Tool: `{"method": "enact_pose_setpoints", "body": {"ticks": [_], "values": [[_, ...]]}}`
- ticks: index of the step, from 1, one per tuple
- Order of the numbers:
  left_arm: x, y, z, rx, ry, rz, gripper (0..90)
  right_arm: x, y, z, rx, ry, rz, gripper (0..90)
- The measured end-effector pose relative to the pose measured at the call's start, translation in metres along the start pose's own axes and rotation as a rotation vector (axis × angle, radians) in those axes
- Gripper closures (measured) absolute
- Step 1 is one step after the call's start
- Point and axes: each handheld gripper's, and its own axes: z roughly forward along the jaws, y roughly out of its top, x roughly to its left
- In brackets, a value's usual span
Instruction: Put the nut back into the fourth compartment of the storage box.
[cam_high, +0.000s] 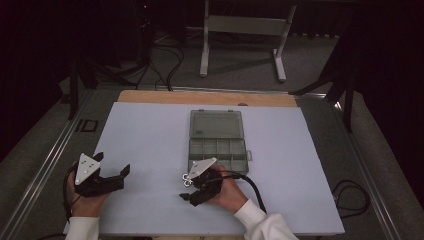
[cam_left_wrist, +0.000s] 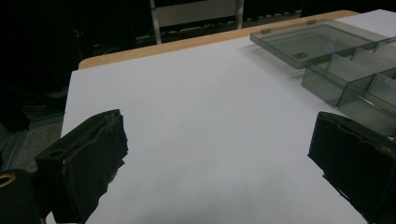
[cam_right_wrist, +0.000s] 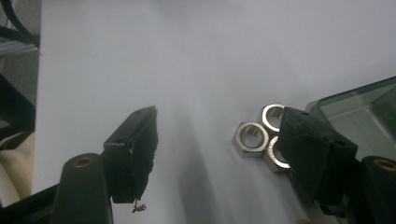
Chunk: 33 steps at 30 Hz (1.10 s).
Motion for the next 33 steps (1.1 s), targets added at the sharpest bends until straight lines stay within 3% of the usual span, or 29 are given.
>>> {"method": "enact_pose_setpoints", "body": {"ticks": [8,16,23,28,31,33], "values": [[0.000,0.000,-0.001,-0.004,0.002,-0.002,4.0,0.002,0.000,0.013,0.032,-0.025,-0.031,30.0],[0.000,0.000,-0.001,-0.006,0.002,-0.002,4.2,0.000,0.000,0.020,0.042,-0.042,-0.031,32.6],[0.000,0.000,-0.001,-0.008,0.001,-0.003,4.4,0.000,0.001,0.020,0.047,-0.040,-0.040,36.0],[-0.001,0.000,-0.001,-0.007,0.000,0.000,4.4,0.003,0.001,0.020,0.064,-0.009,-0.052,41.7],[0.000,0.000,-0.001,-0.009,0.000,-0.002,4.4,0.004,0.002,0.020,0.049,-0.059,-0.090,41.9],[0.000,0.000,-0.001,-0.009,0.001,-0.005,4.4,0.003,0.003,0.019,0.044,-0.055,-0.084,41.4]]}}
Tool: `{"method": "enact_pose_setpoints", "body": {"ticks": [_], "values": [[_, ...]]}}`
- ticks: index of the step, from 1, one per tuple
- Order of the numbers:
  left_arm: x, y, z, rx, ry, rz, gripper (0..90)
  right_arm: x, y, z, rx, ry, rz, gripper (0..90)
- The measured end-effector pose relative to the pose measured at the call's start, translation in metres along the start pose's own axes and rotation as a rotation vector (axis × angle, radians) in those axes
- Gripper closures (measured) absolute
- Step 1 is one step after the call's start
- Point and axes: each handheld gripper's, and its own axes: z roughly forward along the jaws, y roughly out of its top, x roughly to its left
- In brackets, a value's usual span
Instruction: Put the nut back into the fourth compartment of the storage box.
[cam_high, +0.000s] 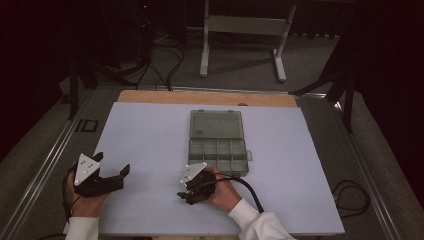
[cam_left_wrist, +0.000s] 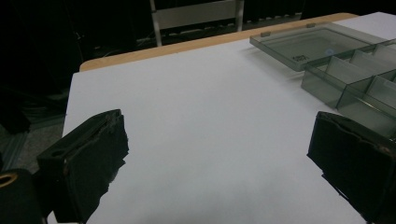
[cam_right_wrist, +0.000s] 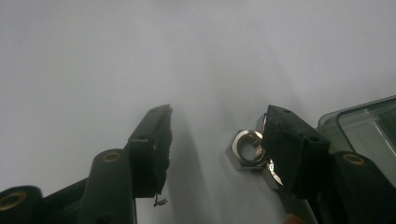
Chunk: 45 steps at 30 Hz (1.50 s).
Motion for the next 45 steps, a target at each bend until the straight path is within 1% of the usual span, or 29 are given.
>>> {"method": "enact_pose_setpoints", "body": {"ticks": [2,6,7,10,11,16,17,18,19,21,22,25,26,30,38,40,41,43,45], "values": [[-0.0001,0.0000,0.0002,0.002,0.000,0.002,4.5,-0.0008,-0.0002,0.0012,0.019,-0.008,-0.002,39.7],[0.0000,-0.0001,0.0002,0.000,-0.001,0.001,4.6,-0.0021,-0.0006,0.0006,0.024,-0.018,0.004,39.1],[-0.0002,-0.0001,0.0001,0.001,0.000,0.002,4.7,-0.0020,-0.0007,0.0005,0.024,-0.015,0.012,39.1],[-0.0004,0.0000,0.0003,0.001,0.000,0.004,4.7,-0.0023,-0.0006,0.0006,0.024,-0.011,0.009,39.4],[-0.0005,0.0000,0.0001,0.002,0.000,0.006,4.7,-0.0018,0.0000,0.0015,0.027,-0.008,-0.008,39.8],[-0.0004,-0.0001,0.0000,0.001,0.000,0.005,4.7,-0.0026,-0.0001,0.0024,0.019,-0.011,0.001,40.8],[-0.0003,0.0000,-0.0001,0.002,-0.001,0.006,4.7,-0.0027,-0.0001,0.0034,0.022,-0.006,-0.005,41.0],[-0.0002,0.0000,-0.0002,0.001,-0.001,0.006,4.7,-0.0020,0.0002,0.0041,0.023,0.000,0.002,42.3],[-0.0001,0.0000,-0.0003,0.000,-0.001,0.005,4.7,-0.0011,0.0004,0.0053,0.031,0.011,-0.004,42.9],[0.0002,-0.0001,-0.0005,0.000,0.000,0.003,4.8,0.0027,0.0008,0.0075,0.040,-0.006,-0.017,43.2],[0.0003,-0.0001,-0.0006,0.001,0.000,0.005,4.8,0.0028,0.0008,0.0078,0.046,0.000,-0.029,43.4],[0.0000,-0.0002,-0.0003,0.000,-0.001,0.005,4.8,0.0039,0.0006,0.0069,0.064,0.006,-0.025,46.1],[-0.0001,-0.0002,-0.0002,0.000,-0.001,0.005,4.8,0.0031,0.0003,0.0060,0.068,0.010,-0.031,47.5],[-0.0007,-0.0002,0.0002,0.001,0.000,0.006,4.8,0.0008,-0.0006,0.0035,0.086,0.023,-0.025,52.6],[-0.0008,-0.0002,0.0001,0.001,0.001,0.006,5.0,-0.0015,0.0003,0.0030,0.109,0.067,-0.009,62.4],[-0.0007,-0.0002,-0.0001,0.001,0.001,0.006,5.0,-0.0021,0.0016,0.0031,0.121,0.070,0.000,63.5],[-0.0007,-0.0002,-0.0002,0.000,0.000,0.005,5.0,-0.0032,0.0023,0.0028,0.132,0.076,-0.005,64.8],[-0.0005,-0.0002,-0.0004,-0.001,-0.001,0.005,5.2,-0.0044,0.0030,0.0024,0.144,0.077,0.002,68.0],[-0.0005,-0.0004,-0.0002,0.000,-0.001,0.004,5.2,-0.0056,0.0033,0.0019,0.154,0.082,0.005,68.6]]}}
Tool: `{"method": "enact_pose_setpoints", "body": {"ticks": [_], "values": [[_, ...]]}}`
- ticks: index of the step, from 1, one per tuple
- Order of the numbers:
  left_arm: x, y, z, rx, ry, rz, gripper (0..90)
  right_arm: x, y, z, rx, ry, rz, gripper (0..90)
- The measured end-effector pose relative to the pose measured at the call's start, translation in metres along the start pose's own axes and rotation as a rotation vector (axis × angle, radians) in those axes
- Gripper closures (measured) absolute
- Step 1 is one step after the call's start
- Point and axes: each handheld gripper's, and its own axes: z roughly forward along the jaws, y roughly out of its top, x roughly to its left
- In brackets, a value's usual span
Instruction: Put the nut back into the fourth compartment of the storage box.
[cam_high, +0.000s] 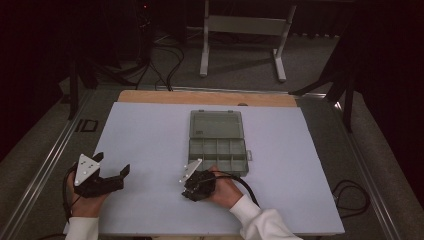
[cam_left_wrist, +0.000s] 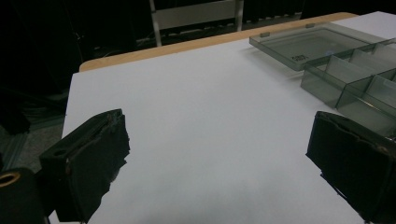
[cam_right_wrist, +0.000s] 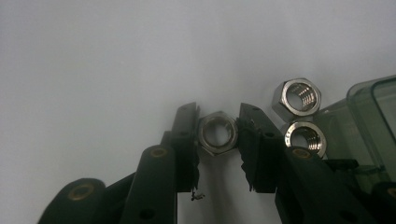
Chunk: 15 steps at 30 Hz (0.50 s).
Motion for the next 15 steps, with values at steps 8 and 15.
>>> {"method": "enact_pose_setpoints", "body": {"ticks": [8,15], "values": [[-0.0003,-0.0001,0.0002,0.004,-0.002,0.004,5.4,0.0005,0.0031,-0.0002,0.029,-0.001,0.010,69.4],[-0.0004,-0.0004,0.0012,0.004,-0.005,0.003,5.7,0.0026,0.0033,-0.0005,0.026,-0.017,0.006,70.0]]}}
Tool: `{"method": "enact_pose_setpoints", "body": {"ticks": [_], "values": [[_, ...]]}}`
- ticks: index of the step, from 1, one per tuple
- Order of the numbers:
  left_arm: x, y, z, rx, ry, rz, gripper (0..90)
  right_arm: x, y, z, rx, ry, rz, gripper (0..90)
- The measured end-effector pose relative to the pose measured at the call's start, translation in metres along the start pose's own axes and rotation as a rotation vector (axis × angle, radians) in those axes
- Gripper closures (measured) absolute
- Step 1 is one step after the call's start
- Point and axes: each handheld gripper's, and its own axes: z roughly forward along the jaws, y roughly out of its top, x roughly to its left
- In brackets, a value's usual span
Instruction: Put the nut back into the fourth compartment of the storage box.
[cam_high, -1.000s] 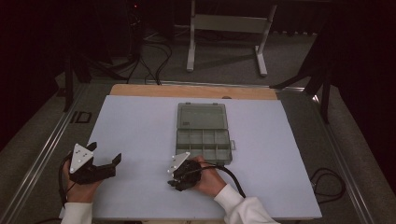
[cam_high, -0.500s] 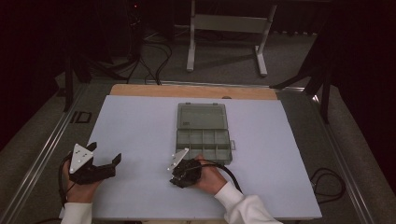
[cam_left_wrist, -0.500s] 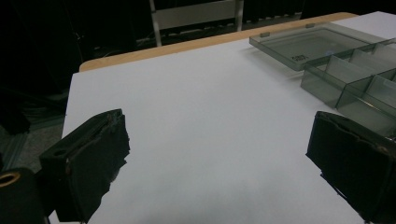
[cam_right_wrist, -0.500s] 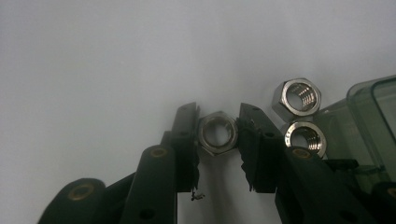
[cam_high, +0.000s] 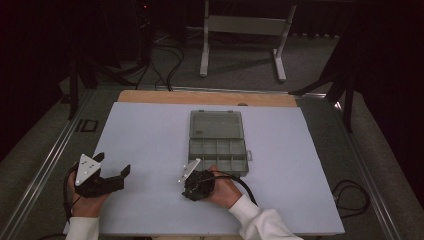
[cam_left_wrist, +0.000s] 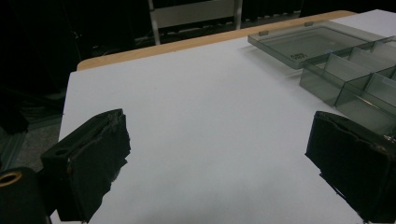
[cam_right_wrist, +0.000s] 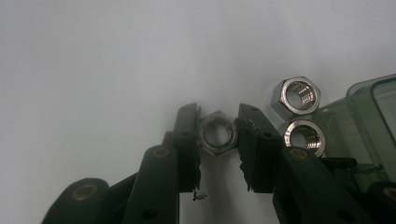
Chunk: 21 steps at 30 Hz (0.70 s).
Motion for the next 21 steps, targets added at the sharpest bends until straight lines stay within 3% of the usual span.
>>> {"method": "enact_pose_setpoints", "body": {"ticks": [11,21], "values": [[0.000,0.000,0.000,0.000,-0.001,-0.002,5.6,-0.001,-0.001,-0.004,0.002,-0.005,-0.001,70.1],[0.001,0.000,0.001,0.000,0.001,-0.005,5.2,-0.004,-0.001,-0.017,-0.031,-0.009,0.026,70.2]]}}
